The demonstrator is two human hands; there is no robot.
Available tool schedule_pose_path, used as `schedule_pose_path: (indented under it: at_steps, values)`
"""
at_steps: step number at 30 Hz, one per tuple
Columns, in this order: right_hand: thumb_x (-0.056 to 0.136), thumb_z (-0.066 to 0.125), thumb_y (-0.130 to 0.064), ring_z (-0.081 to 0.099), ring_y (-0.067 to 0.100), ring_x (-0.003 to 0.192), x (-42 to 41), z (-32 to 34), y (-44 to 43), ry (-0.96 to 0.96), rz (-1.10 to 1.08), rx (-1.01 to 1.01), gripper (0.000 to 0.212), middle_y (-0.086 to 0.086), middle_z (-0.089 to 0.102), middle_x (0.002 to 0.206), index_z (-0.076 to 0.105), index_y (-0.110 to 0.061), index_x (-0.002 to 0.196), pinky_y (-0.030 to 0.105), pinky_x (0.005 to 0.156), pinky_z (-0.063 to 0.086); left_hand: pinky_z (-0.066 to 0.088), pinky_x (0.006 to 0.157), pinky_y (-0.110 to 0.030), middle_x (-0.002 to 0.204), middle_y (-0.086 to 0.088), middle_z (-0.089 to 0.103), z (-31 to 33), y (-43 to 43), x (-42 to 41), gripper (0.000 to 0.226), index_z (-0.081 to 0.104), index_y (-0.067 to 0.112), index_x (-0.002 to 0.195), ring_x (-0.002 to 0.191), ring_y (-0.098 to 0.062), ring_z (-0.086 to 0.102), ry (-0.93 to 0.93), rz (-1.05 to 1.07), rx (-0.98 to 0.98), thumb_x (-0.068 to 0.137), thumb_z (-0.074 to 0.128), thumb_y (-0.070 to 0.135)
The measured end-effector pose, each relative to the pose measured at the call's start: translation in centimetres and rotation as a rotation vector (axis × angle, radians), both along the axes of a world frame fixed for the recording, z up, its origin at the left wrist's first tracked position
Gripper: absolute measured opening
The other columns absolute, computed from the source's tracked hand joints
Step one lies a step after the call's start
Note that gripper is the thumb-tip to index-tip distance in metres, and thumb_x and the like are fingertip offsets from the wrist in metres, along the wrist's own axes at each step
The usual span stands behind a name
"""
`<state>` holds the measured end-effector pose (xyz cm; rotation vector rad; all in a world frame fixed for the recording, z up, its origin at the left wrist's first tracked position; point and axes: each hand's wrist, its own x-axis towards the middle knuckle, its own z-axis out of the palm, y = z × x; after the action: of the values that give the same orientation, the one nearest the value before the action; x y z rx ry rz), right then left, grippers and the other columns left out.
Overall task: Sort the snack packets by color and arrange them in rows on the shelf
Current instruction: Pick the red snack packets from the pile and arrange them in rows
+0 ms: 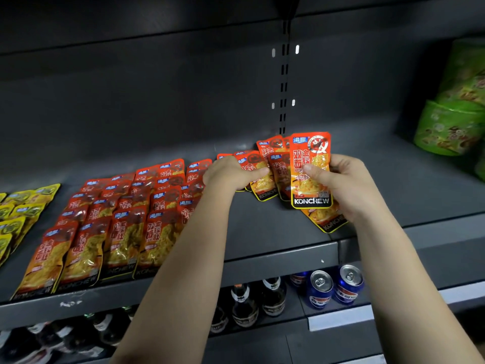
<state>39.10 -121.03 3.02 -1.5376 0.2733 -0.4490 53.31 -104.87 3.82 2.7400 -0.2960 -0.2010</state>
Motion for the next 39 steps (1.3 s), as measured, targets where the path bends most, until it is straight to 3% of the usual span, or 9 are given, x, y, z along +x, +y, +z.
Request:
schedule_pose_path:
  at_steps: [5, 10, 18, 24, 29, 32, 35, 39]
  values:
    - [0.085, 0.072, -0.015, 0.074, 0.025, 0.08, 0.0, -0.4, -0.1, 0.01, -0.002, -0.009, 0.015, 0.007, 0.076, 0.091, 0.073, -0.008, 0.098, 0.037, 0.072, 0.059, 0.04, 0.069, -0.032, 0.103, -0.002, 0.062, 0.2, -0.8, -0.5, 0.073, 0.061, 0.015, 0.107, 0.101, -0.026, 0.062, -0.038, 0.071, 0.02, 0.064, 0.07, 0.074]
    - [0.084, 0.073, -0.015, 0.074, 0.027, 0.082, 0.1, -0.5, -0.2, 0.029, 0.005, -0.023, 0.014, 0.007, 0.076, 0.091, 0.073, -0.01, 0.097, 0.041, 0.076, 0.059, 0.04, 0.063, -0.031, 0.092, 0.0, 0.068, -0.1, -1.1, -0.2, 0.055, 0.067, 0.016, 0.095, 0.09, -0.023, 0.065, -0.048, 0.094, -0.137, 0.065, 0.078, 0.06]
    - [0.084, 0.074, -0.015, 0.074, 0.022, 0.084, 0.2, 0.0, -0.1, 0.033, 0.007, -0.083, 0.023, 0.004, 0.076, 0.096, 0.069, -0.01, 0.105, 0.038, 0.076, 0.058, 0.049, 0.073, -0.035, 0.099, 0.001, 0.066, 0.8, 0.3, -0.4, 0.043, 0.056, 0.018, 0.098, 0.094, -0.022, 0.063, -0.191, 0.098, -0.331, 0.069, 0.083, 0.033]
    - [0.086, 0.072, -0.018, 0.074, 0.02, 0.084, 0.5, 0.3, 0.4, 0.022, 0.001, -0.137, 0.019, 0.002, 0.076, 0.094, 0.07, -0.011, 0.103, 0.039, 0.079, 0.058, 0.045, 0.066, -0.032, 0.081, 0.006, 0.065, 2.6, 4.7, -1.6, 0.029, 0.052, 0.023, 0.082, 0.084, -0.019, 0.062, -0.331, 0.103, -0.316, 0.07, 0.079, 0.028]
    - [0.087, 0.071, -0.02, 0.074, 0.02, 0.084, 1.2, 0.4, 1.6, 0.04, 0.004, -0.168, 0.014, 0.001, 0.077, 0.091, 0.073, -0.013, 0.099, 0.045, 0.084, 0.058, 0.047, 0.071, -0.034, 0.066, 0.01, 0.056, 3.1, 9.8, -3.7, 0.023, 0.058, 0.02, 0.093, 0.075, -0.017, 0.059, -0.359, 0.091, -0.444, 0.078, 0.075, 0.025]
    - [0.086, 0.072, -0.019, 0.074, 0.02, 0.082, 1.8, 0.6, 2.6, 0.06, 0.017, -0.179, 0.012, 0.001, 0.077, 0.089, 0.073, -0.013, 0.097, 0.045, 0.083, 0.058, 0.038, 0.062, -0.028, 0.064, 0.012, 0.055, 2.7, 11.7, -4.5, 0.022, 0.059, 0.017, 0.099, 0.066, -0.01, 0.056, -0.351, 0.075, -0.483, 0.084, 0.072, 0.026]
    - [0.086, 0.073, -0.017, 0.074, 0.019, 0.082, 2.6, 0.9, 4.0, 0.092, 0.041, -0.196, 0.012, 0.0, 0.077, 0.089, 0.072, -0.013, 0.097, 0.043, 0.082, 0.059, 0.029, 0.052, -0.027, 0.055, 0.011, 0.045, 2.4, 13.3, -5.0, 0.015, 0.056, 0.02, 0.089, 0.053, -0.003, 0.043, -0.358, 0.083, -0.513, 0.085, 0.07, 0.024]
    - [0.083, 0.074, -0.01, 0.074, 0.019, 0.084, 3.7, 1.3, 5.6, 0.103, 0.05, -0.199, 0.017, 0.003, 0.077, 0.091, 0.071, -0.008, 0.099, 0.038, 0.082, 0.059, 0.038, 0.056, -0.027, 0.062, 0.011, 0.056, 2.6, 15.0, -4.9, 0.012, 0.058, 0.023, 0.087, 0.06, -0.004, 0.054, -0.342, 0.082, -0.549, 0.085, 0.07, 0.026]
